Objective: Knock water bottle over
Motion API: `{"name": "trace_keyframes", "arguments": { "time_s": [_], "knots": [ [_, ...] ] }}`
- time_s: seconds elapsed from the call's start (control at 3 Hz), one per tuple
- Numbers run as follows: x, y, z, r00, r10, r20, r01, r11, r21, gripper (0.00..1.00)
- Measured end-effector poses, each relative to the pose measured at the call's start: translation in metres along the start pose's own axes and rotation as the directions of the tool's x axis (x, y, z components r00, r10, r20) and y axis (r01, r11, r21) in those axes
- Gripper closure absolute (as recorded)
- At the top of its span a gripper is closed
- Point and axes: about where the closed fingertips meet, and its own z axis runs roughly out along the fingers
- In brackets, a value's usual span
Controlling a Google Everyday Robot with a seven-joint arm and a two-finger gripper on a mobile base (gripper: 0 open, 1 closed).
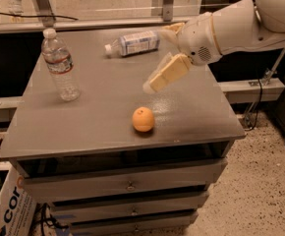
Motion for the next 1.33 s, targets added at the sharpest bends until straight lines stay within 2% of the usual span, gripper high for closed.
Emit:
{"name": "trace_keyframes", "arguments": {
  "time_s": [0.33,0.67,1.0,1.33],
  "knots": [
    [-0.002,-0.032,0.032,0.997,-0.045,0.060,0.044,0.9987,0.028,0.00],
    [-0.003,-0.046,0.070,0.992,-0.075,0.101,0.074,0.9972,0.014,0.00],
    [-0.010,-0.049,0.109,0.988,-0.101,0.113,0.103,0.9945,-0.019,0.00],
    [-0.035,-0.046,0.141,0.982,-0.116,0.152,0.127,0.9894,-0.070,0.00]
  ]
}}
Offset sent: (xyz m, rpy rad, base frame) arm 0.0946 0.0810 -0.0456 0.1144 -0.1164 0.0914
